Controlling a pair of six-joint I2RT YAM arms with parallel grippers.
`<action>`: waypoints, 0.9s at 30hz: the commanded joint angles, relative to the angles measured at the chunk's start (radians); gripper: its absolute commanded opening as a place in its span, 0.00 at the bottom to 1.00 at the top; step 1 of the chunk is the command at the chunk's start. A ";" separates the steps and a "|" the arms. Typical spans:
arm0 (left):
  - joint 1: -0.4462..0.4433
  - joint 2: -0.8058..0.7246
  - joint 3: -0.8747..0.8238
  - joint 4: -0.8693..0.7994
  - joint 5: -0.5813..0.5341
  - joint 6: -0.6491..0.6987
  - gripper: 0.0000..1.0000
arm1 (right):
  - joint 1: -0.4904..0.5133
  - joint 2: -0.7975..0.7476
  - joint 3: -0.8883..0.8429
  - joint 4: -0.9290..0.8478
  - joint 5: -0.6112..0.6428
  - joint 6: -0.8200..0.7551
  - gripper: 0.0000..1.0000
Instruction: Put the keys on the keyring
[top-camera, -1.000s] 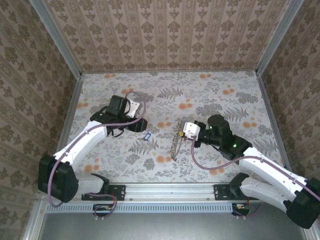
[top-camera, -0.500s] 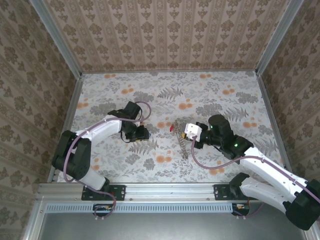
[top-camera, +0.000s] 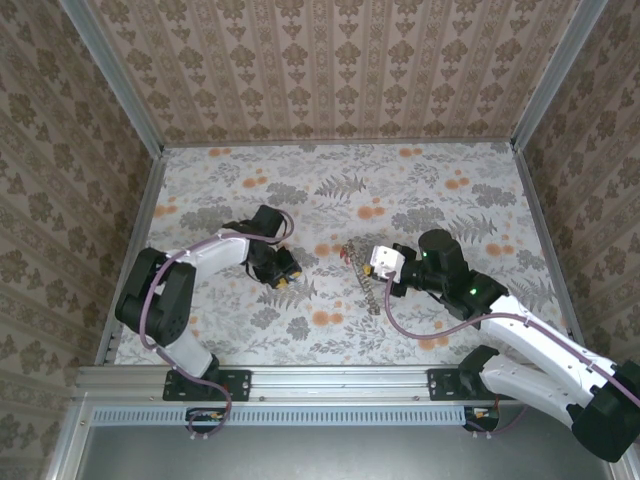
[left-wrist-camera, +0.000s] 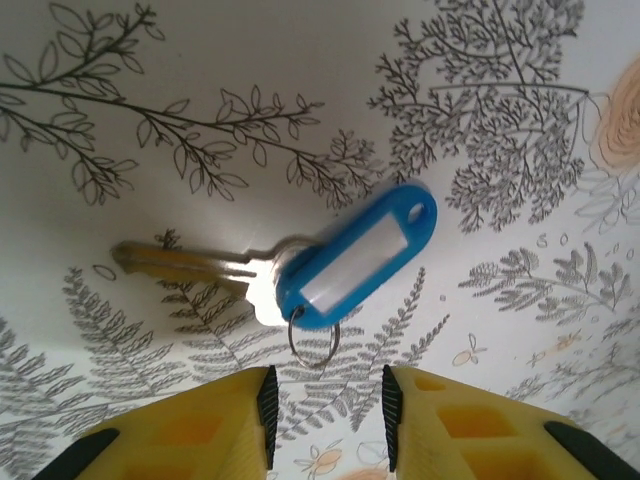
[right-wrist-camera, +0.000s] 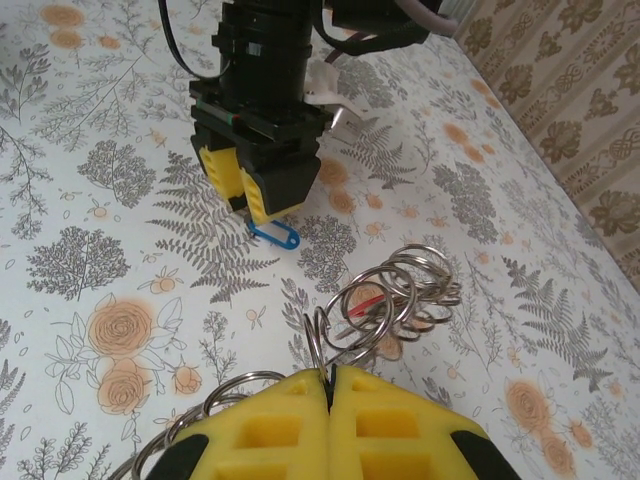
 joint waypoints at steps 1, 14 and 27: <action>0.001 0.012 -0.019 0.046 0.017 -0.107 0.33 | -0.004 -0.025 -0.014 0.065 -0.023 0.022 0.00; 0.002 0.022 -0.039 0.040 -0.004 -0.140 0.26 | -0.004 -0.041 -0.020 0.068 -0.025 0.033 0.00; 0.005 0.011 -0.060 0.042 -0.023 -0.134 0.25 | -0.004 -0.054 -0.024 0.075 -0.022 0.039 0.00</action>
